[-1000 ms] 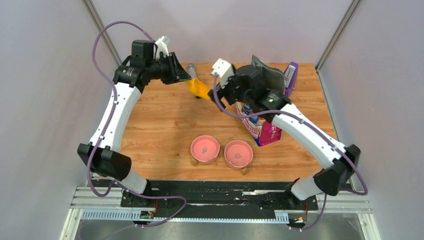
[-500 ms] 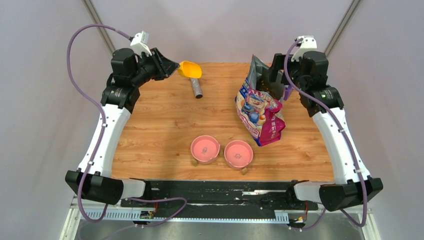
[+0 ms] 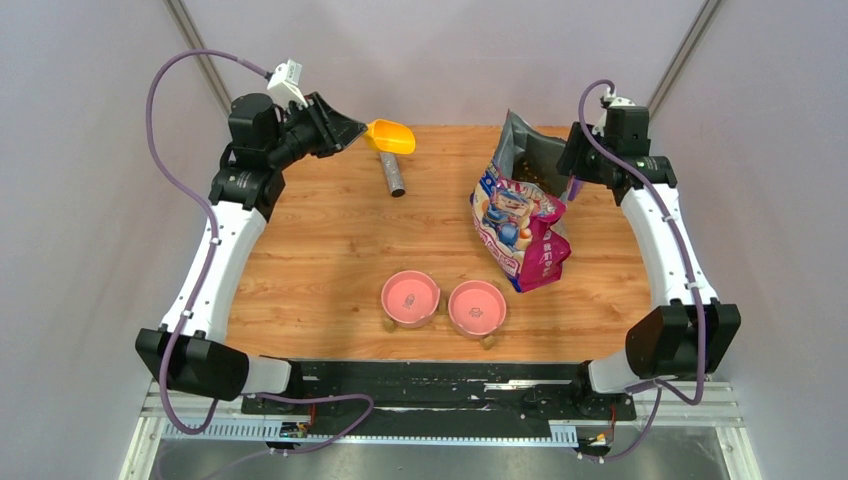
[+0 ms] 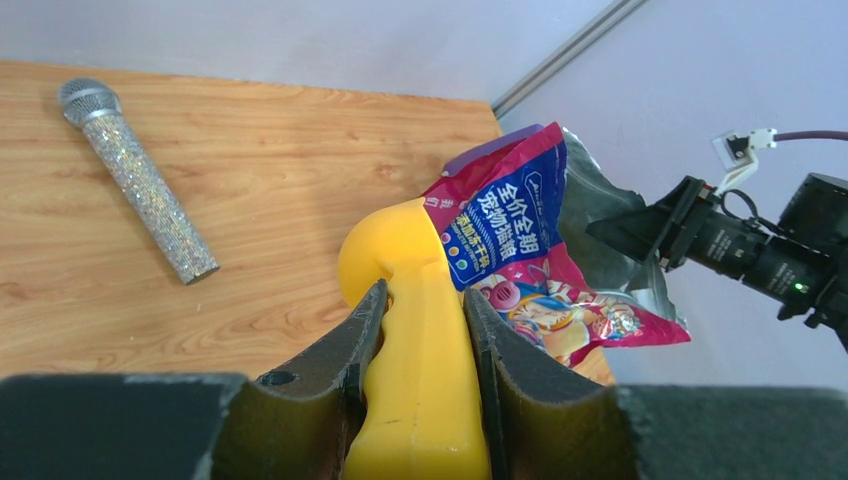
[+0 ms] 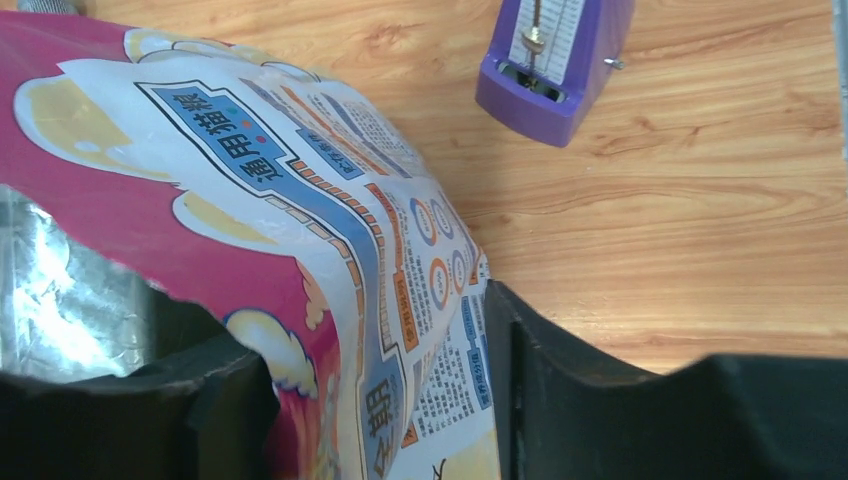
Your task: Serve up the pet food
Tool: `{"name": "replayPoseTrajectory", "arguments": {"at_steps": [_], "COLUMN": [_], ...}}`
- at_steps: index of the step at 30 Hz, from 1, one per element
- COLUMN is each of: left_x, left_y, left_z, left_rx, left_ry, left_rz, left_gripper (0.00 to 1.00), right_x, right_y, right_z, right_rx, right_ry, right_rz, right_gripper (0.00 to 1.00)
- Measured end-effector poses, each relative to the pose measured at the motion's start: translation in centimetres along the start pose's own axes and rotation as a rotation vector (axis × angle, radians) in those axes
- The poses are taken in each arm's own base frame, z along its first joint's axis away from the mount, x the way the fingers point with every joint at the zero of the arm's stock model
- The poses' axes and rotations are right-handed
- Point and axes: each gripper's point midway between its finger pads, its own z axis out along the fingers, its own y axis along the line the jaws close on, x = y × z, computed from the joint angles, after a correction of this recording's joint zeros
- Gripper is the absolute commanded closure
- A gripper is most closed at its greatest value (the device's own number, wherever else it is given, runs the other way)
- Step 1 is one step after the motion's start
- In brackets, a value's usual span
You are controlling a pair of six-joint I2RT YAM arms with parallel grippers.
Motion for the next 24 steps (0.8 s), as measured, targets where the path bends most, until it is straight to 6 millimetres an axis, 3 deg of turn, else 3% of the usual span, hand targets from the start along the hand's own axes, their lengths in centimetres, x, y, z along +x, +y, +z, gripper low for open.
{"name": "replayPoseTrajectory", "arguments": {"at_steps": [3,5,6,7,12,24], "left_x": [0.4,0.7,0.8,0.9,1.4,1.5], "left_y": [0.3,0.5,0.7,0.8,1.2,1.0], "left_z": [0.5,0.9,1.1,1.2,1.7,1.7], "left_rx": [0.003,0.004,0.003,0.003,0.001,0.011], "left_ry": [0.015,0.028,0.035,0.040,0.058,0.065], "left_rz": [-0.018,-0.026,-0.029,-0.032,-0.041,-0.051], "left_gripper": [1.00,1.00,1.00,1.00,1.00,1.00], "right_x": [0.4,0.2,0.2,0.1,-0.1,-2.4], "right_y": [0.3,0.5,0.5,0.4,-1.2,-7.7], "right_z": [1.1,1.5,1.7,1.8,2.2,1.7], "right_rx": [-0.026,-0.045,-0.052,-0.059,-0.049,0.024], "right_ry": [0.031,0.037,0.040,0.041,0.048,-0.019], "right_rz": [-0.010,-0.017,-0.021,-0.024,0.001,0.104], "right_gripper": [0.64,0.83,0.97,1.00,1.00,1.00]}}
